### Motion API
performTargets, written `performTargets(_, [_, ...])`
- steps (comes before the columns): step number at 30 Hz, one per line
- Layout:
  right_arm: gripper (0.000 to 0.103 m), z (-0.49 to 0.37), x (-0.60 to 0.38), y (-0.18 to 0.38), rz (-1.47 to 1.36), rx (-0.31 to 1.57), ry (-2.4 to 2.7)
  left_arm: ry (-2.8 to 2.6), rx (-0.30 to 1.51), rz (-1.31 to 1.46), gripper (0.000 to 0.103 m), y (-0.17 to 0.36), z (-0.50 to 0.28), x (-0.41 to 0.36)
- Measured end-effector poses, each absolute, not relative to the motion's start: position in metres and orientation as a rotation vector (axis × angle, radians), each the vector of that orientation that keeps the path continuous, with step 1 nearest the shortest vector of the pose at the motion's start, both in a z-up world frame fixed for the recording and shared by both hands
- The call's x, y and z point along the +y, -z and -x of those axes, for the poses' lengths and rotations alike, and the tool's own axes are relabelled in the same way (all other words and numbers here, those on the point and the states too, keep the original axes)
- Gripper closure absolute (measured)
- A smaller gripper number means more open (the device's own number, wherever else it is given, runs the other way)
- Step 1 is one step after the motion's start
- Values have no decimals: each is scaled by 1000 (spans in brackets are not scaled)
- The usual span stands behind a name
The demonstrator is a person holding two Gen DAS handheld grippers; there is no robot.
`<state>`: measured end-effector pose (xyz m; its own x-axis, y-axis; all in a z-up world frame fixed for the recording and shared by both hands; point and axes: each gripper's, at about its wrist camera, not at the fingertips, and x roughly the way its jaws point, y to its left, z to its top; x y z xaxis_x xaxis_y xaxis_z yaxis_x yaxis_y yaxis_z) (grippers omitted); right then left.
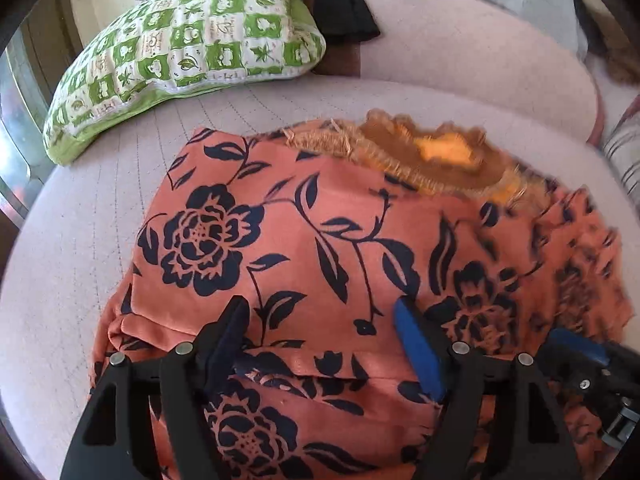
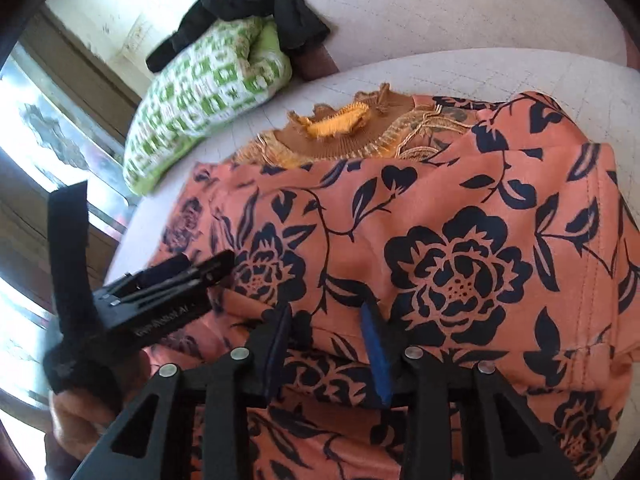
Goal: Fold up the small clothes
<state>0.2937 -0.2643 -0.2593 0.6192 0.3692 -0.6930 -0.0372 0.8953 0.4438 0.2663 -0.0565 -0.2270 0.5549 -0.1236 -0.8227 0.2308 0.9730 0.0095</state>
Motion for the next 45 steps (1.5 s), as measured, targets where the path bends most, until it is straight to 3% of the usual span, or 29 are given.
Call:
performTargets(9, [47,-238,-307,238,-531,802,-230,111,910,-63,26,199,-210,44])
performTargets(14, [39,-180,-327,231,-597,753,-218,43,920,-66,18,195,-150,117])
performTargets(20, [37,-96,-349,250,-683,775,-167,-8,1006,44,18,198,-98,195])
performTargets(26, [37,-36,-364,266,-761,785,-121,116,1117,142,19,212,-82,204])
performTargets(27, [37,-29,-366,268,-775,786,-120,142,1112,134,22,213,-80,199])
performTargets(29, [37,-18,-371,274,-811,786,-119,192,1131,114,46,218,-79,190])
performTargets(30, [37,-15,-374,277,-830,782,-114,203,1153,115,67,222,-81,187])
performTargets(31, [37,-13,-378,281,-853,784,-110,229,1171,124,75,225,-83,184])
performTargets(35, [37,-13,-386,298,-925,806,-94,295,1190,114,73,234,-87,172])
performTargets(36, [37,-15,-387,304,-944,826,-90,308,1186,104,63,234,-88,169])
performTargets(37, [36,-18,-385,311,-968,851,-107,337,1190,110,43,235,-88,167])
performTargets(39, [36,-21,-378,315,-975,862,-144,360,1204,146,32,239,-89,170])
performTargets(42, [36,-24,-359,318,-939,888,-201,375,1208,154,33,242,-92,168])
performTargets(43, [36,-24,-353,320,-938,896,-220,378,1214,154,37,243,-93,168])
performTargets(44, [38,-24,-347,322,-928,902,-227,376,1218,147,46,243,-93,168])
performTargets(45, [46,-24,-340,321,-898,910,-226,364,1220,128,64,242,-91,171])
